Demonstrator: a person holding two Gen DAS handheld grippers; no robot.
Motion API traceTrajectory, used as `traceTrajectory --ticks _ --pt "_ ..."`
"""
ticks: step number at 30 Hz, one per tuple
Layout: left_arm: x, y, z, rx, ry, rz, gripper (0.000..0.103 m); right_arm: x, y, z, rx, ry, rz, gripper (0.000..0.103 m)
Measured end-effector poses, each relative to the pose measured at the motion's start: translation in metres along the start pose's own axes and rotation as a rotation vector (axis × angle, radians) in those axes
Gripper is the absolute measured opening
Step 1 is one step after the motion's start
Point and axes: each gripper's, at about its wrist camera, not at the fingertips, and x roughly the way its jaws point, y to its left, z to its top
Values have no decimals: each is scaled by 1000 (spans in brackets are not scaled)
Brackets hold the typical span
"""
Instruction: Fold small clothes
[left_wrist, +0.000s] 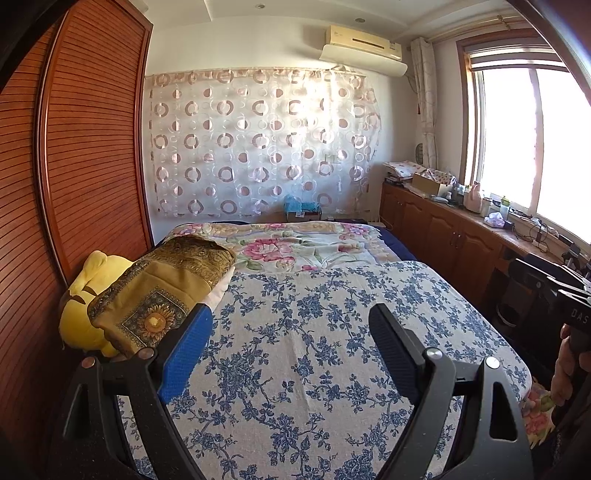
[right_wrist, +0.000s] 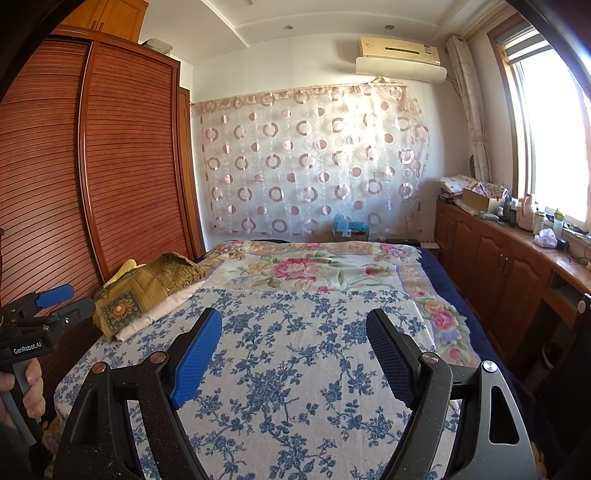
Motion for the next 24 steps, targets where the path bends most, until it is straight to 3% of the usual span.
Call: traceTrajectory --ticks 24 --pt "-1 -1 0 -3 -3 -2 87 -1 -5 1 -1 -3 8 82"
